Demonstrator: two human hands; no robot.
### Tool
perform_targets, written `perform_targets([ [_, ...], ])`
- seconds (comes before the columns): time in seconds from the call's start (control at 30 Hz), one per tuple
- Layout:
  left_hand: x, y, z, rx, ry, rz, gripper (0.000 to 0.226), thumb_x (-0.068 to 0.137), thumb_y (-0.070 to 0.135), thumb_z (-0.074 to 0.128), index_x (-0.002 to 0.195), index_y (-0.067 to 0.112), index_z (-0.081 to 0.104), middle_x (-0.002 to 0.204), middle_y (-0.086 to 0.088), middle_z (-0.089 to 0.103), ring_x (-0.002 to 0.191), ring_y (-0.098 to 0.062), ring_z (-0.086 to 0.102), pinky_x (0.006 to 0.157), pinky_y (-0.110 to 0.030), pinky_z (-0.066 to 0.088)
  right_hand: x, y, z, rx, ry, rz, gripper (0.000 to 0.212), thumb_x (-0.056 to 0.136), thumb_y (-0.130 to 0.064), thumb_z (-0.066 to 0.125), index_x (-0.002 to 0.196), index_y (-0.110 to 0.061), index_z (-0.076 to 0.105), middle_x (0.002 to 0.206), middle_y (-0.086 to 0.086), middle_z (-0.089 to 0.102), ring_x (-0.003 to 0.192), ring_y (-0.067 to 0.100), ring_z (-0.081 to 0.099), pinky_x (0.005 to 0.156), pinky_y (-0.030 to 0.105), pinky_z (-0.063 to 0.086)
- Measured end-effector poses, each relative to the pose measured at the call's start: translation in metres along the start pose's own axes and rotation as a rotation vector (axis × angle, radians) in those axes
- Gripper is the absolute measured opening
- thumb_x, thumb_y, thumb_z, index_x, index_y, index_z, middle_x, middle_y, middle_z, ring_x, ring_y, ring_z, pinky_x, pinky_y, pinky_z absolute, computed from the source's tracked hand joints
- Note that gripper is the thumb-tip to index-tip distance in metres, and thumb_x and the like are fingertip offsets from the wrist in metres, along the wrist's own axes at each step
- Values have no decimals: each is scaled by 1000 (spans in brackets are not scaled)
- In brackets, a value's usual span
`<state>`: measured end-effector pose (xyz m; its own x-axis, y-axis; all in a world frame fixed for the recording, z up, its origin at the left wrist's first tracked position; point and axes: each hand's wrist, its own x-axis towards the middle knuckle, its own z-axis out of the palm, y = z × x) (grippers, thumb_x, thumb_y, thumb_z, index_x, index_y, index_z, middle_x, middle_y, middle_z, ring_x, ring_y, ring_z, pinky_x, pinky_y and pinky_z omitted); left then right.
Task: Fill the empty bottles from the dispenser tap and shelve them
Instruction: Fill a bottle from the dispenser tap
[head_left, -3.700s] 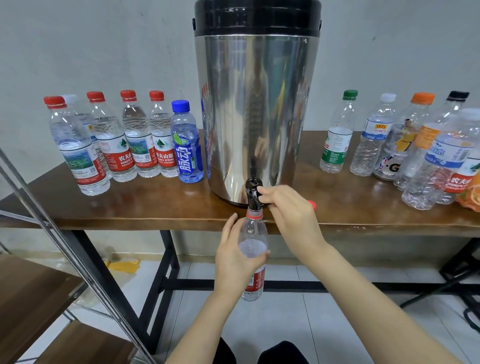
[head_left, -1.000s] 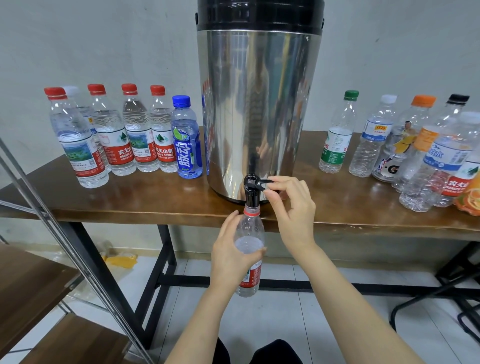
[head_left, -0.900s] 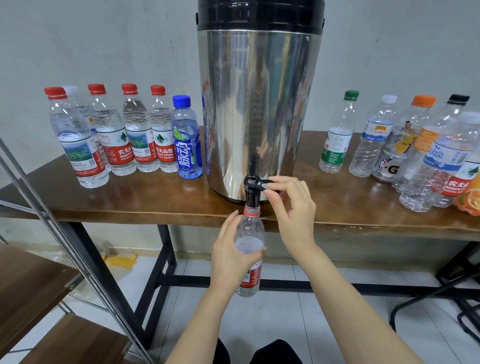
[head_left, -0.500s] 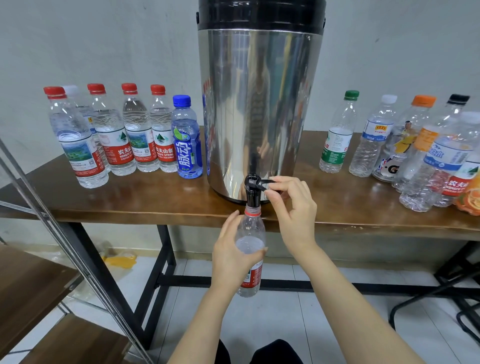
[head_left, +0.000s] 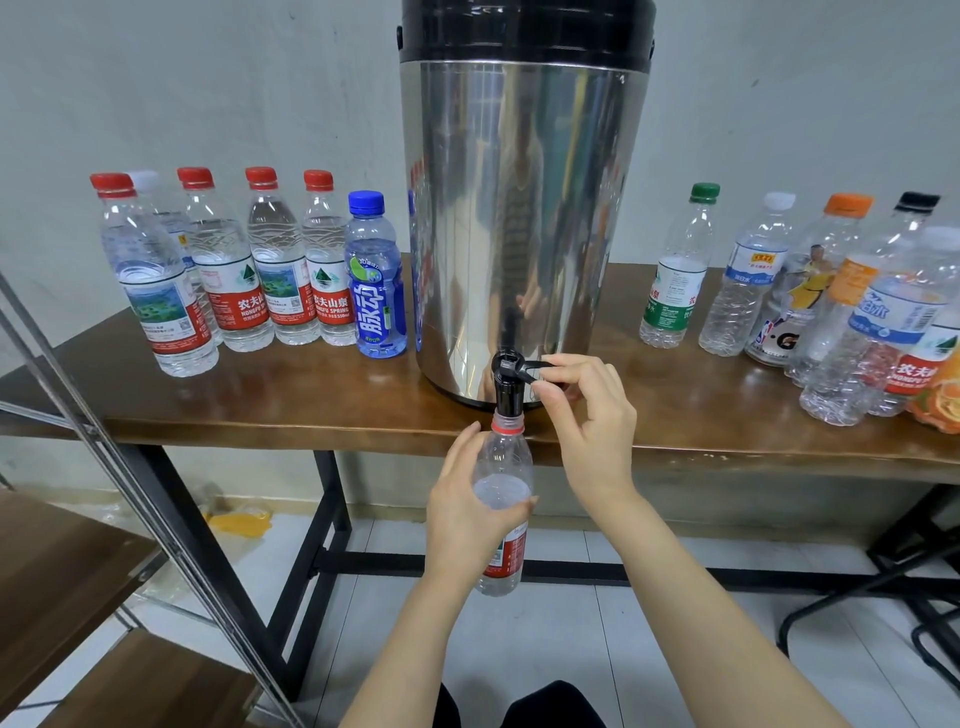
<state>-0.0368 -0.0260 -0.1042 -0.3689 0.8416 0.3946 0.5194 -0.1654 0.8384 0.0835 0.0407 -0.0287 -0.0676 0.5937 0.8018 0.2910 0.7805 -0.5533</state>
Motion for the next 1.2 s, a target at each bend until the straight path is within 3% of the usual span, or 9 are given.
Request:
perform_targets([
  [0.43, -1, -3, 1, 0, -3, 10, 81, 62, 30, 90, 117, 63, 40, 148, 22, 42, 125, 17, 36, 106, -21, 36, -1, 0, 0, 7, 11, -10, 22, 93, -31, 59, 93, -12, 70, 106, -9, 64, 90, 10, 55, 76, 18, 47],
  [0.67, 0, -2, 2, -7, -18, 2, 81, 62, 28, 91, 116, 63, 40, 147, 23, 41, 120, 29, 30, 103, -16, 32, -1, 0, 1, 4, 12, -5, 23, 93, -32, 59, 93, -11, 70, 106, -7, 65, 91, 7, 55, 77, 17, 46],
  [1.2, -1, 0, 1, -15, -32, -13, 81, 63, 28, 91, 113, 64, 39, 148, 23, 40, 117, 33, 28, 101, -18, 33, -1, 0, 0, 4, 10, -10, 22, 93, -31, 58, 93, -12, 70, 106, -10, 63, 93, 7, 56, 77, 13, 44],
])
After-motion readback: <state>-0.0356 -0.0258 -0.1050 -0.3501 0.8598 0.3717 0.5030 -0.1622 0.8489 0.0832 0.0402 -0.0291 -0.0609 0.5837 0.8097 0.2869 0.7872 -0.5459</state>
